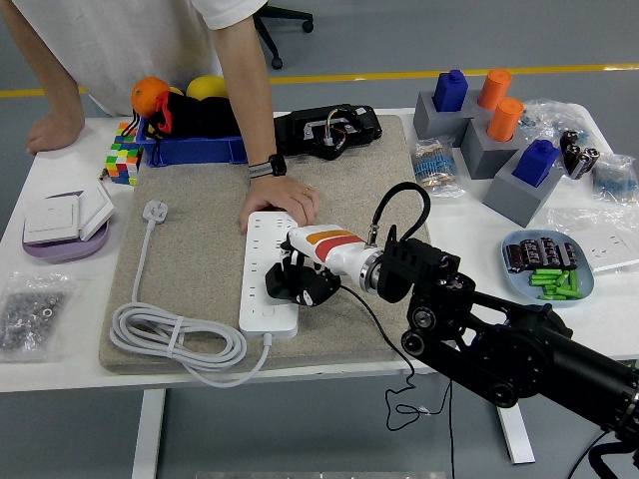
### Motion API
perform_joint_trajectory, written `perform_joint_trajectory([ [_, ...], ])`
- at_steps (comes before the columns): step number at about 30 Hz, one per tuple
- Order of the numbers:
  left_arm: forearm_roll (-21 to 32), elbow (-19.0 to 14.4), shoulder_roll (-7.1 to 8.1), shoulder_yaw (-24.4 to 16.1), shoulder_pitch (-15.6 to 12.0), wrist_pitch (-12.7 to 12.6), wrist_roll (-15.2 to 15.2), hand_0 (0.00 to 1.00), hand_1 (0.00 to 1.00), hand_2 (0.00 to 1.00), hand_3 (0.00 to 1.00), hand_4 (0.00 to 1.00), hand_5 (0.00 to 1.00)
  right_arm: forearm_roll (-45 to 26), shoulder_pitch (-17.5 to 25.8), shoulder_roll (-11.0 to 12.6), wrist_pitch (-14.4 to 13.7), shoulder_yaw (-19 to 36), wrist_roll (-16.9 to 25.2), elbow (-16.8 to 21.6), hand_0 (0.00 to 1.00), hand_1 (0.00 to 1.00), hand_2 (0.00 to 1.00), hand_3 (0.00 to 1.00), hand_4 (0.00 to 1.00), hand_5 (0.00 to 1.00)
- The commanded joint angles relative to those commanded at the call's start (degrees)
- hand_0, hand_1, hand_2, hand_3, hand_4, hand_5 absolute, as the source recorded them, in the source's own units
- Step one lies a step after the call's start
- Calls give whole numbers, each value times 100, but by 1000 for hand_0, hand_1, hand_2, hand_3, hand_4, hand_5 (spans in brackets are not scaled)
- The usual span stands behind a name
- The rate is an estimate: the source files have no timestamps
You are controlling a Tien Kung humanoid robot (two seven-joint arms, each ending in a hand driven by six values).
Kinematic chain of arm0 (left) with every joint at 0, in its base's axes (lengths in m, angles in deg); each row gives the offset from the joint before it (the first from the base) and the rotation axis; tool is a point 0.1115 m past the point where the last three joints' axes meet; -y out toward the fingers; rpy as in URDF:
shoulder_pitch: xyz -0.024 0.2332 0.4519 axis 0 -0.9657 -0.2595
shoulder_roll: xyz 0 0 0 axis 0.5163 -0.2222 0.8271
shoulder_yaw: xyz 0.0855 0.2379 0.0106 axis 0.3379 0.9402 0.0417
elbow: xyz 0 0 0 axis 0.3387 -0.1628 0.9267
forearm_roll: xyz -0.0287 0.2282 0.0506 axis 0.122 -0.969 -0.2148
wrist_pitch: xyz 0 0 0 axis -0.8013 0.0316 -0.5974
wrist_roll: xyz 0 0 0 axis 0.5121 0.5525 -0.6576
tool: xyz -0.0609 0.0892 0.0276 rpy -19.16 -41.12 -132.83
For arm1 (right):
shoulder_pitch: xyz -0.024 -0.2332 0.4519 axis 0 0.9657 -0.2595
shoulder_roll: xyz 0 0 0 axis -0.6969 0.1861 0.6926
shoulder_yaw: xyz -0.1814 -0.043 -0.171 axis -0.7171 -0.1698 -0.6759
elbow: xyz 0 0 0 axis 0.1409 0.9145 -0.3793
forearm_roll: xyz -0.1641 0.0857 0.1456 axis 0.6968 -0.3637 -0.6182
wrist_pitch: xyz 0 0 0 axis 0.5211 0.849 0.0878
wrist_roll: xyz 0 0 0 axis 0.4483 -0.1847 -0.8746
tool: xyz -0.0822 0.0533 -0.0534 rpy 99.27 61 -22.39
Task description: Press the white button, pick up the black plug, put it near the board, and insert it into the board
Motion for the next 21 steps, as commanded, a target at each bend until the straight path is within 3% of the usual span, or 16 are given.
perform_joint_trajectory([
  [21, 17, 0, -12, -28, 34, -22, 9, 622, 624, 631, 686, 518, 380, 31, -23, 77, 20, 8, -8, 5, 403, 359, 448, 484, 767, 2],
])
